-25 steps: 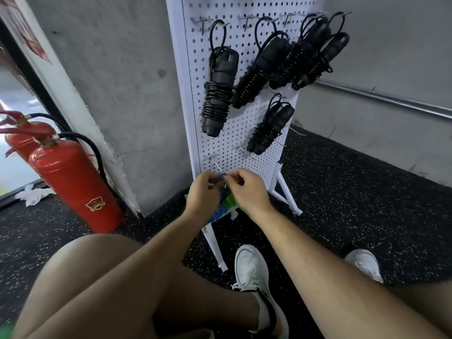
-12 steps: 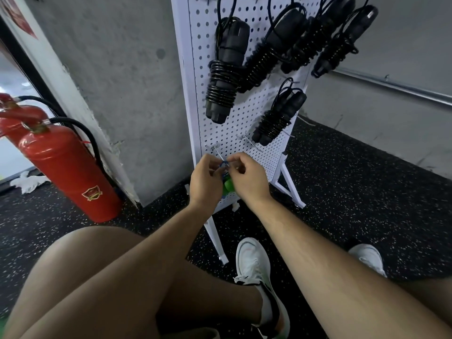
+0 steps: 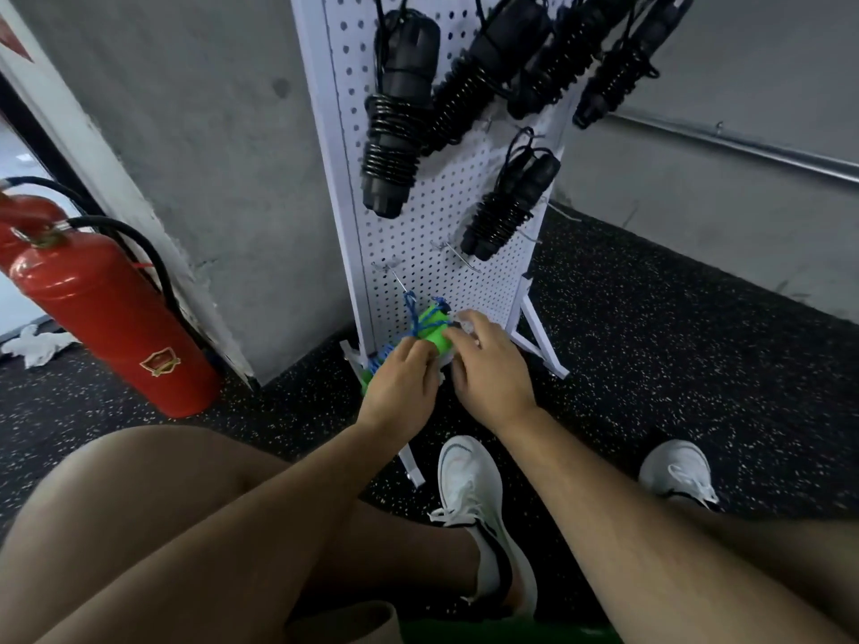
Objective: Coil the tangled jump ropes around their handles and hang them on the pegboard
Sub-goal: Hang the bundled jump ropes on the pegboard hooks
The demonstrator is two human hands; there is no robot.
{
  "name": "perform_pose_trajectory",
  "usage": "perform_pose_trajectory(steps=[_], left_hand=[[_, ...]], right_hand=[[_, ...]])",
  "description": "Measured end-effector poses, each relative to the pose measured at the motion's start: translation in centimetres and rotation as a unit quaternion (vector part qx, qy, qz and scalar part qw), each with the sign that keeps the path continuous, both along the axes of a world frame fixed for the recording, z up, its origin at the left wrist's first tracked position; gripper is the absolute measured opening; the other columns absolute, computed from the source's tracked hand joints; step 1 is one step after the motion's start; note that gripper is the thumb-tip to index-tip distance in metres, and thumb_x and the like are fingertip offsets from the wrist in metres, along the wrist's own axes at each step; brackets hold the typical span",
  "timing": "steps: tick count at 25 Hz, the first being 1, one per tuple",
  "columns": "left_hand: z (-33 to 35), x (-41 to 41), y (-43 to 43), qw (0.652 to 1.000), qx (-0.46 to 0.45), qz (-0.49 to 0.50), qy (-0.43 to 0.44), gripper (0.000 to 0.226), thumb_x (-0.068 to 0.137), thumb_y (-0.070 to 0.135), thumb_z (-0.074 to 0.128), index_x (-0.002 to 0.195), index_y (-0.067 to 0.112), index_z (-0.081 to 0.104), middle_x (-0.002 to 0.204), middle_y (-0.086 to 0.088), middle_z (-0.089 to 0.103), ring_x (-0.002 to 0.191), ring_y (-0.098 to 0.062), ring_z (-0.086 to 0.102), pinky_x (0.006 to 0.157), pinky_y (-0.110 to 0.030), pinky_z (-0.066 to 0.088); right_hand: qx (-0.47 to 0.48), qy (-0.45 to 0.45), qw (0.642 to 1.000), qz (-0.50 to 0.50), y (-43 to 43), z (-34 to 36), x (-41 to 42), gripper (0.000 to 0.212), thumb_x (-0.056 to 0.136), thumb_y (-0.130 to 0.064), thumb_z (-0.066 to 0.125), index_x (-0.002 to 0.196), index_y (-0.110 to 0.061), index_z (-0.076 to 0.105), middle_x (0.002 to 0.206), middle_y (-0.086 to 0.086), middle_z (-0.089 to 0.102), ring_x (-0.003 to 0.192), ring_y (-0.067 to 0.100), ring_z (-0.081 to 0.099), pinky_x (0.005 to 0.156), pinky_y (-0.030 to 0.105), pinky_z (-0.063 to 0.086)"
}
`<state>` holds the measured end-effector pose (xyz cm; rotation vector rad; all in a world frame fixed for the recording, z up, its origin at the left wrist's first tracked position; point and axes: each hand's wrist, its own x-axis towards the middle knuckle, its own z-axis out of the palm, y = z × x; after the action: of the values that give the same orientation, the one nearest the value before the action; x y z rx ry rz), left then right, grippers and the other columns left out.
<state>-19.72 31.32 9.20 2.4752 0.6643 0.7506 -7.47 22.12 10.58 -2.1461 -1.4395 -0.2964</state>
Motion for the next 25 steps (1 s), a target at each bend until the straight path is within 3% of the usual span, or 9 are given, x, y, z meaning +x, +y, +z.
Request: perform_pose_trajectory(steps=[3,6,11,15,21,25], left_hand=[[-1.7,1.7,-1.3,0.998,0.030,-0.040,0.040,0.027,0.102,0.023,0.044,0.115,0.007,0.060,0.108,-0.009,0.058,0.092,-0.030,0.059,0.077,-0.043,0.051],[-4.1,3.5,-2.3,0.990,-0.005,-0.084,0.109,0.022,0.103,0.019,0.045,0.113,0.005,0.058,0.110,-0.012,0.056,0.093,-0.032,0.058,0.076,-0.044,0.049],[-9.5,6.5,-1.7,0.943,-0.042,-0.090,0.317,0.057,0.098,0.043,0.027,0.147,0.017,0.040,0.147,-0.007,0.043,0.130,-0.030,0.051,0.102,-0.041,0.046],[-12.6,9.3,-1.3,0.929,-0.071,-0.090,0.352,0.055,0.105,0.039,0.041,0.154,0.016,0.032,0.155,-0.009,0.036,0.134,-0.030,0.046,0.106,-0.043,0.042],[-18.7,12.1,-0.7,0.898,-0.118,-0.102,0.412,0.059,0.101,0.037,0.046,0.155,0.023,0.028,0.157,-0.004,0.030,0.138,-0.028,0.040,0.109,-0.047,0.040],[-20.8,11.8,-0.7,0.895,-0.141,-0.076,0.416,0.061,0.099,0.035,0.047,0.156,0.026,0.027,0.157,-0.005,0.032,0.136,-0.029,0.043,0.108,-0.048,0.041]], right_hand=[[-0.075,-0.020,0.997,-0.019,-2.3,-2.3,0.8,0.047,0.089,-0.020,0.054,0.135,-0.011,0.057,0.155,0.016,0.037,0.130,0.036,0.050,0.095,0.040,0.051],[-0.166,0.013,0.986,-0.025,-3.4,-4.3,1.4,0.044,0.089,-0.020,0.059,0.132,-0.012,0.056,0.134,0.010,0.054,0.114,0.033,0.057,0.088,0.041,0.051],[-0.315,0.065,0.945,-0.056,-3.8,-9.8,2.6,0.057,0.092,-0.025,0.055,0.146,-0.016,0.038,0.134,0.007,0.052,0.120,0.030,0.050,0.093,0.040,0.044],[-0.349,0.110,0.928,-0.075,-3.6,-14.8,4.5,0.064,0.091,-0.026,0.056,0.150,-0.020,0.032,0.138,0.007,0.048,0.123,0.030,0.046,0.096,0.041,0.041],[-0.344,0.207,0.911,-0.096,-1.3,-20.3,9.0,0.058,0.091,-0.024,0.063,0.143,-0.017,0.040,0.143,0.007,0.042,0.130,0.027,0.042,0.102,0.041,0.043],[-0.319,0.287,0.891,-0.148,1.2,-22.1,9.8,0.050,0.100,-0.018,0.049,0.147,-0.016,0.034,0.143,0.012,0.043,0.127,0.031,0.043,0.107,0.040,0.039]])
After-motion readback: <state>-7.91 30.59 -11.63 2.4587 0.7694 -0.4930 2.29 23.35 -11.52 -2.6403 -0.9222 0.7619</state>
